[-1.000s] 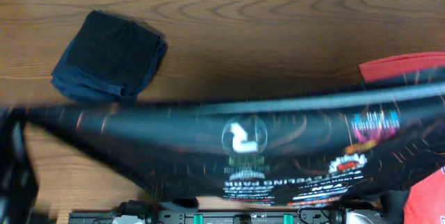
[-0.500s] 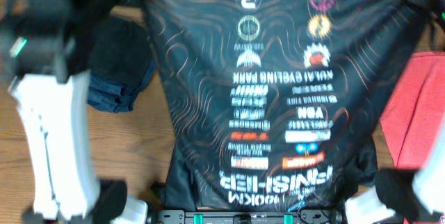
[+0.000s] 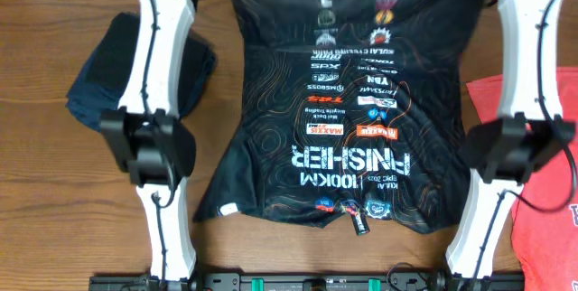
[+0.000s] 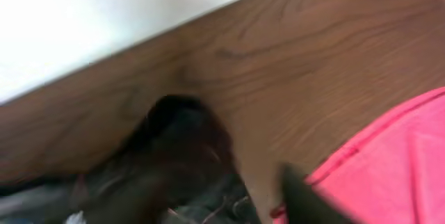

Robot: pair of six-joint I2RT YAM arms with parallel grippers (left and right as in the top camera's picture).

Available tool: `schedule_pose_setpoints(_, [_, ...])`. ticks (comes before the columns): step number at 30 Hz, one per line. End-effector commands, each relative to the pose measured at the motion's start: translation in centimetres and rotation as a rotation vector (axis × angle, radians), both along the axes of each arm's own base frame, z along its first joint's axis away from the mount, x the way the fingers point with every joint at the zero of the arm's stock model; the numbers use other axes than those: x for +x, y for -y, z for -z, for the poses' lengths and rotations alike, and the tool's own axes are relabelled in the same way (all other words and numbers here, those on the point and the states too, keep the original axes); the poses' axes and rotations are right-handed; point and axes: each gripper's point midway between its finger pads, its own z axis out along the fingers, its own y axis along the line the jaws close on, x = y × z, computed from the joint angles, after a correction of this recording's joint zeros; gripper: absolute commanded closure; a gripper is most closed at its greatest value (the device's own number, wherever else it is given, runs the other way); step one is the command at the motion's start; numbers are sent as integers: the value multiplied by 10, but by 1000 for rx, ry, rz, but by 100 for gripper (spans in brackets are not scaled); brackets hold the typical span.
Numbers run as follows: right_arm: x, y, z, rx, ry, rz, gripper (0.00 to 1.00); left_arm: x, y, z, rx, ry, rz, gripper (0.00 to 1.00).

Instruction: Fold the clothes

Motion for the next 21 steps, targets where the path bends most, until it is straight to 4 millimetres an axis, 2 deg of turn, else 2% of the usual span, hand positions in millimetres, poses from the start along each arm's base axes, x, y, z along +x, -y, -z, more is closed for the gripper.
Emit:
schedule_pose_setpoints(1, [0,17,10,17,-12,26,1,0,-8,-11,7,16,-52,2])
schedule_pose_setpoints(4, [-14,35,1,4,-33,38,1,-16,-34,-34,100,22,-151,2])
schedule_pose_setpoints(8, [-44,52,-37,81,3,48,1,-53,-56,-88,164,55,-200,2])
schedule_pose_setpoints(11, [-77,58,-82,158,67,39,1,-94,-60,-138,155,97,-205,2])
schedule_pose_setpoints(14, [-119,58,-132,198,145,17,1,-149,-64,-186,138,138,-214,2])
schedule_pose_setpoints(18, [-177,44,-178,194,187,-13,1,-219,-65,-218,92,133,-213,2])
schedule_pose_setpoints(21, [-218,27,-185,199,140,-24,1,-263,-69,-219,67,76,-238,2])
